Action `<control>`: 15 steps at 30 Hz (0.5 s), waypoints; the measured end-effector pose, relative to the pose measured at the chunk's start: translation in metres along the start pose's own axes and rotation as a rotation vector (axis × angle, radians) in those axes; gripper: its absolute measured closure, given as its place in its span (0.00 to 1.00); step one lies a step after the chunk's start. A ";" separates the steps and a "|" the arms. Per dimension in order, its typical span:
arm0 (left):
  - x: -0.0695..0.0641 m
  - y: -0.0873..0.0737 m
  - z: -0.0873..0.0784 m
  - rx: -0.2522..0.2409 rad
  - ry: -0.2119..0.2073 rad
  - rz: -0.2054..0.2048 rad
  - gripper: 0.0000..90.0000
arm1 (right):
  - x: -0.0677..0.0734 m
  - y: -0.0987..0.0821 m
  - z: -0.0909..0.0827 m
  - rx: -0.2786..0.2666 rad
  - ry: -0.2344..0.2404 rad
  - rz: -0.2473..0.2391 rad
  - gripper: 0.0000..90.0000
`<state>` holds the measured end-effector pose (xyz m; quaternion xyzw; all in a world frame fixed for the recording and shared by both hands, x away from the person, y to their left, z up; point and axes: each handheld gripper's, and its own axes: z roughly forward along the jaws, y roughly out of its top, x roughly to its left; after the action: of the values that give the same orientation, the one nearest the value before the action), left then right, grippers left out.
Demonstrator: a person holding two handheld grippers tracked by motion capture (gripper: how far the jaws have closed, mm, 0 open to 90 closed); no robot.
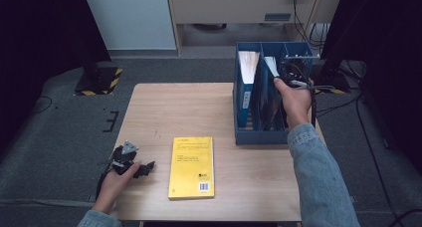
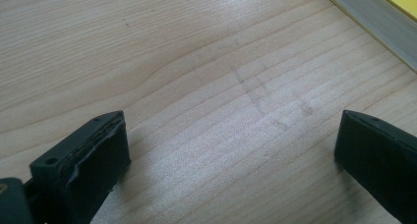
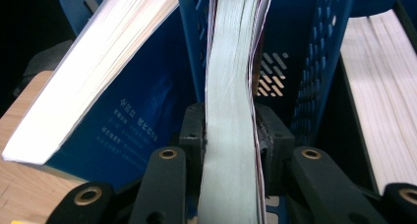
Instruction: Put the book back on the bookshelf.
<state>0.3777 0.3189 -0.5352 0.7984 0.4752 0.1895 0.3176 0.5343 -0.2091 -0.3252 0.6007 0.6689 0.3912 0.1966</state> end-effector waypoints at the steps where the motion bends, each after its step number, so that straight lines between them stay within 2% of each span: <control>1: 0.000 0.000 0.000 0.000 0.000 0.000 0.00 | 0.000 0.000 0.000 0.002 0.004 -0.001 0.77; 10: 0.000 0.000 0.000 0.000 -0.001 0.001 0.00 | 0.002 0.000 0.004 0.019 0.010 0.004 0.74; 15: 0.000 0.000 0.000 0.000 -0.001 0.001 0.00 | 0.003 0.002 0.005 0.021 -0.001 0.004 0.78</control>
<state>0.3776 0.3189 -0.5352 0.7988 0.4746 0.1891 0.3177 0.5389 -0.2047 -0.3262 0.6043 0.6718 0.3840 0.1898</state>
